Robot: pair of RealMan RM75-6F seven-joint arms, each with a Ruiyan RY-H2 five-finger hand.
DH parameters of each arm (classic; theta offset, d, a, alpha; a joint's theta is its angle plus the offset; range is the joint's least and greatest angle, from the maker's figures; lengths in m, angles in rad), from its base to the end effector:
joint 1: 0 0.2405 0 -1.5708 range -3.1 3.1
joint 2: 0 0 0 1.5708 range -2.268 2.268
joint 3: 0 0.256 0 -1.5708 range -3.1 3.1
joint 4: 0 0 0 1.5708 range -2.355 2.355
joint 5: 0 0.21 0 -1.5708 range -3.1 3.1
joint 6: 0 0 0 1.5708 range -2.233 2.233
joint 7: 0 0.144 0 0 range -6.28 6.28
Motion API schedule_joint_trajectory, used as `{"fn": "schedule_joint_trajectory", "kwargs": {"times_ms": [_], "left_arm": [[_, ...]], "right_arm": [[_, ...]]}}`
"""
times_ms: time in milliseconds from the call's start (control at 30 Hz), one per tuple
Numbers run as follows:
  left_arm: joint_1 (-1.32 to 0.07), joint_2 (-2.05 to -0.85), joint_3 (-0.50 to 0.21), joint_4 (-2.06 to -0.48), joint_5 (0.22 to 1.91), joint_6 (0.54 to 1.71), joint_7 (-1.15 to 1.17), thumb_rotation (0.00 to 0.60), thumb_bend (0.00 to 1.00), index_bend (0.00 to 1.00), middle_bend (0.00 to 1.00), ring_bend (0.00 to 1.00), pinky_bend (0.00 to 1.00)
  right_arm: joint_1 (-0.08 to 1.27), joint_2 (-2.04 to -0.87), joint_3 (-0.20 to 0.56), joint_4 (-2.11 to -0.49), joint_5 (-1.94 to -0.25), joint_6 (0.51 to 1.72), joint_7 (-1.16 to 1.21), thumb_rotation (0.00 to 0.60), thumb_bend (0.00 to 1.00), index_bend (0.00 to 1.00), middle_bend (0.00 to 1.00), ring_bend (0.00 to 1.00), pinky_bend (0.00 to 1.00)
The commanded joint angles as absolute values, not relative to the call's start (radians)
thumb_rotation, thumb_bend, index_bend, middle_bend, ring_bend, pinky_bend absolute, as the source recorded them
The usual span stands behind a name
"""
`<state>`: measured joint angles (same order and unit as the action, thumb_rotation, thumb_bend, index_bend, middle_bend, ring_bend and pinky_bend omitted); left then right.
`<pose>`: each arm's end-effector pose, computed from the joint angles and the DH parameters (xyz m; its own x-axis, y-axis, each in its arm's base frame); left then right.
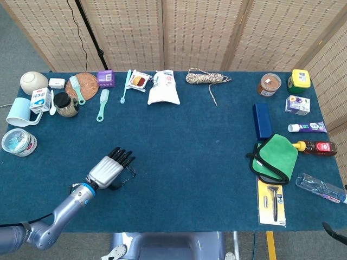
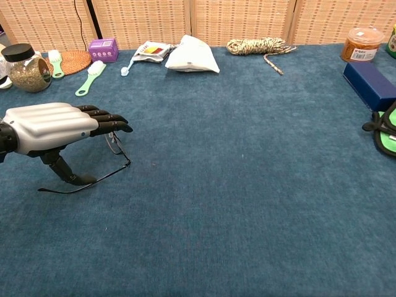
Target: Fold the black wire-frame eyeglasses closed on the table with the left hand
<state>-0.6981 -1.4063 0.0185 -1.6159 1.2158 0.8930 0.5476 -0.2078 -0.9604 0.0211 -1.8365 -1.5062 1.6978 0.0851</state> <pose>-0.1868 0.2867 -0.0130 0.7358 0.2904 0.6118 0.6479 -0.5646 -0.5113 -0.3057 -0.0852 0.2124 0.2857 0.0942 0.9537 -0.9352 0.2445 0.2560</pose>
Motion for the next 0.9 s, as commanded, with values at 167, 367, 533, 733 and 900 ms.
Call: {"fn": "schedule_joint_trajectory", "kwargs": {"times_ms": [167, 367, 533, 733, 900], "left_arm": [[-0.693, -1.418, 0.02, -1.615, 1.206, 0.9, 0.546, 0.424, 0.26, 0.06, 0.0, 0.0, 0.0], [-0.692, -1.431, 0.023, -1.605, 1.201, 0.907, 0.557, 0.425, 0.26, 0.07, 0.0, 0.0, 0.0], [-0.691, -1.437, 0.025, -1.602, 1.197, 0.907, 0.561, 0.425, 0.26, 0.08, 0.0, 0.0, 0.0], [-0.682, -1.456, 0.025, -1.587, 1.203, 0.928, 0.562, 0.423, 0.26, 0.14, 0.0, 0.0, 0.0], [-0.681, -1.463, 0.024, -1.578, 1.205, 0.932, 0.563, 0.428, 0.26, 0.19, 0.0, 0.0, 0.0]], "right_arm": [[-0.21, -0.96, 0.02, -1.834, -1.507, 1.7, 0.09, 0.6, 0.0, 0.12, 0.03, 0.02, 0.15], [-0.212, -0.961, 0.02, -1.828, -1.503, 1.699, 0.096, 0.6, 0.0, 0.12, 0.03, 0.02, 0.15], [-0.213, -0.961, 0.02, -1.826, -1.503, 1.7, 0.1, 0.6, 0.0, 0.12, 0.03, 0.02, 0.15], [-0.213, -0.961, 0.021, -1.824, -1.501, 1.699, 0.103, 0.6, 0.0, 0.12, 0.03, 0.02, 0.15], [-0.213, -0.962, 0.021, -1.824, -1.501, 1.699, 0.102, 0.6, 0.0, 0.12, 0.03, 0.02, 0.15]]}}
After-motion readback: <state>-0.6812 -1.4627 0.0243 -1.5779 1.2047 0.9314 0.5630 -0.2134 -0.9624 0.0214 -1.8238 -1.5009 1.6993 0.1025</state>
